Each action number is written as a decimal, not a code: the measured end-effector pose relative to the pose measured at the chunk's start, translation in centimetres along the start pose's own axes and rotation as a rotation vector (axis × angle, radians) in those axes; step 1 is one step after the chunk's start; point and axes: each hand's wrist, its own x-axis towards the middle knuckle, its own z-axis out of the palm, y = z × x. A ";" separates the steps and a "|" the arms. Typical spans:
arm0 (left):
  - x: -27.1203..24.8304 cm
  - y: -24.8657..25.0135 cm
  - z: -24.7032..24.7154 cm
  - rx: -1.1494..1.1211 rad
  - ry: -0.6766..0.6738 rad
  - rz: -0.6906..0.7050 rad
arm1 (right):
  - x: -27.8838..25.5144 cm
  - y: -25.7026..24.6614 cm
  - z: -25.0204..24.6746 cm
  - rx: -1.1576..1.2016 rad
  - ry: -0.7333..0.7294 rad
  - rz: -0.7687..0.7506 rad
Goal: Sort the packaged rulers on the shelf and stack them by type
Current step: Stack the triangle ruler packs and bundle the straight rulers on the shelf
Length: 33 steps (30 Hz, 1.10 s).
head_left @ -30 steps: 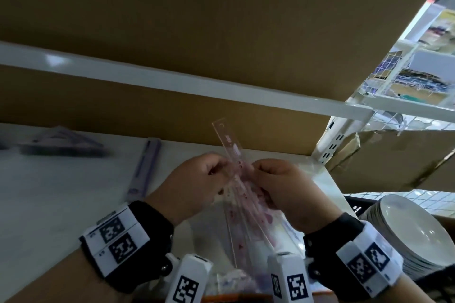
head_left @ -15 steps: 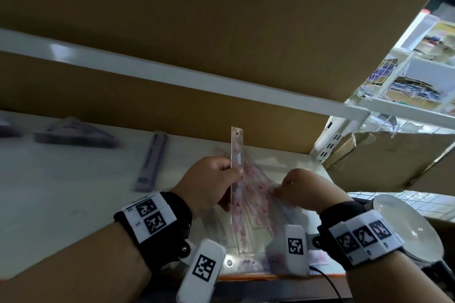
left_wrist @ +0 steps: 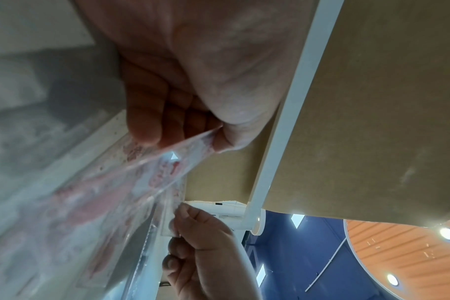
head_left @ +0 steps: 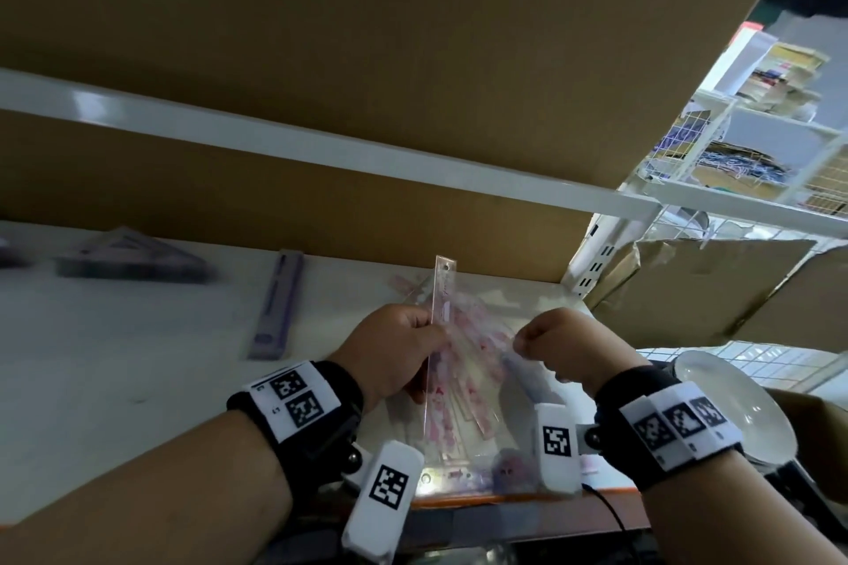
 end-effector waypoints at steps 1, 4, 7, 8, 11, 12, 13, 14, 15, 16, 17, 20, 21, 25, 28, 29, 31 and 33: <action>0.1 -0.1 0.0 -0.002 0.001 -0.003 | -0.1 0.4 -0.3 0.081 0.020 0.029; 0.2 -0.3 -0.1 -0.011 0.001 -0.010 | -0.8 1.8 -0.8 0.361 0.087 0.087; 0.4 -0.5 -0.1 -0.034 -0.001 -0.015 | -2.2 2.6 -0.5 0.695 0.078 0.073; 0.5 -0.5 -0.1 -0.044 0.002 -0.015 | -2.8 2.7 -0.3 0.816 0.042 0.044; 0.7 -0.7 -0.1 -0.086 0.014 -0.014 | -4.3 2.7 0.5 1.026 -0.054 -0.038; 0.8 -0.7 -0.1 -0.099 0.017 -0.012 | -4.7 2.7 0.8 1.040 -0.066 -0.056; 0.8 -0.8 -0.1 -0.112 0.020 -0.008 | -5.0 2.6 1.0 1.037 -0.067 -0.070; 0.8 -0.8 -0.2 -0.126 0.024 -0.005 | -5.3 2.5 1.2 1.026 -0.058 -0.079; 0.8 -0.7 -0.2 -0.142 0.028 -0.005 | -5.5 2.4 1.5 1.011 -0.041 -0.086; 0.8 -0.7 -0.2 -0.162 0.035 -0.008 | -5.6 2.2 1.7 0.993 -0.022 -0.094; 0.9 -0.7 -0.2 -0.189 0.043 -0.013 | -5.7 2.1 1.9 0.969 -0.004 -0.107; 0.8 -0.5 -0.1 -0.261 0.058 -0.032 | -6.1 1.3 2.6 0.866 0.029 -0.193; 0.8 -0.5 -0.1 -0.269 0.060 -0.038 | -6.2 0.9 2.8 0.824 0.041 -0.228; 0.8 -0.4 0.0 -0.295 0.052 -0.052 | -6.5 0.1 3.5 0.602 0.079 -0.336; 0.7 -0.3 -0.2 -0.325 0.052 -0.014 | -6.9 -0.2 4.2 0.406 0.119 -0.417; 0.7 -0.3 -0.2 -0.316 0.047 -0.001 | -7.0 -0.3 4.4 0.358 0.117 -0.439; 0.5 -0.2 -0.3 -0.279 0.032 0.023 | -7.2 -0.7 5.0 0.263 0.122 -0.472; 0.4 -0.2 -0.3 -0.239 0.030 0.057 | -7.3 -0.9 5.4 0.135 0.200 -0.527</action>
